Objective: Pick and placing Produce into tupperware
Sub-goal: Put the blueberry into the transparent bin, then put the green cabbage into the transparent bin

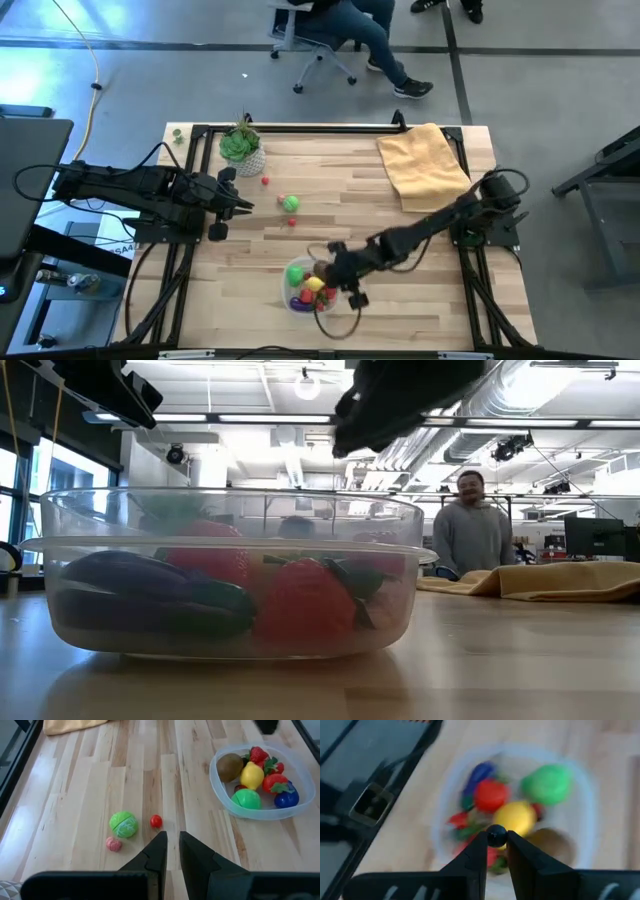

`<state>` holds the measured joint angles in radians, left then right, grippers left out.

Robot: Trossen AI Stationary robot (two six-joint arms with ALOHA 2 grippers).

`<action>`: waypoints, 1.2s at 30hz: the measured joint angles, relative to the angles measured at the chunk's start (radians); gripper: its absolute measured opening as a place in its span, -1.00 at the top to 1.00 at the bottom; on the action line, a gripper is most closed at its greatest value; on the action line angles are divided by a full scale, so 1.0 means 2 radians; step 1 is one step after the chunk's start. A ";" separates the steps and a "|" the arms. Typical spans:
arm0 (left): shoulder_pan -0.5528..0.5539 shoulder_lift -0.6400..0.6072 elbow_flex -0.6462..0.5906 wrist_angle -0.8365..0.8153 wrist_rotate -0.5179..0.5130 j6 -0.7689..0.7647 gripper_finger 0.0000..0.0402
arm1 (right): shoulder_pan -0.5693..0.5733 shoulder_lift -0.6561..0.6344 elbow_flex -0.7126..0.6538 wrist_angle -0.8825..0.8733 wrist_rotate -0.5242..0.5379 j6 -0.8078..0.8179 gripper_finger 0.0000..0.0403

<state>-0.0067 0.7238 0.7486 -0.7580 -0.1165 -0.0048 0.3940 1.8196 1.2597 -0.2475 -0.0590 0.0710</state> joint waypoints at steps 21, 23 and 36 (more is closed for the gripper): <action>0.000 0.000 0.000 0.000 0.000 0.000 0.80 | 0.029 0.047 0.018 0.017 0.051 -0.026 0.46; 0.000 0.000 0.000 0.000 0.000 0.000 0.80 | 0.028 0.047 0.018 0.017 0.052 -0.025 0.36; 0.000 0.000 0.000 0.000 0.000 0.000 0.80 | 0.016 -0.008 0.017 -0.017 0.064 -0.022 0.26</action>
<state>-0.0067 0.7239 0.7486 -0.7586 -0.1169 -0.0051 0.4262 1.8035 1.2945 -0.2812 0.0699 0.0264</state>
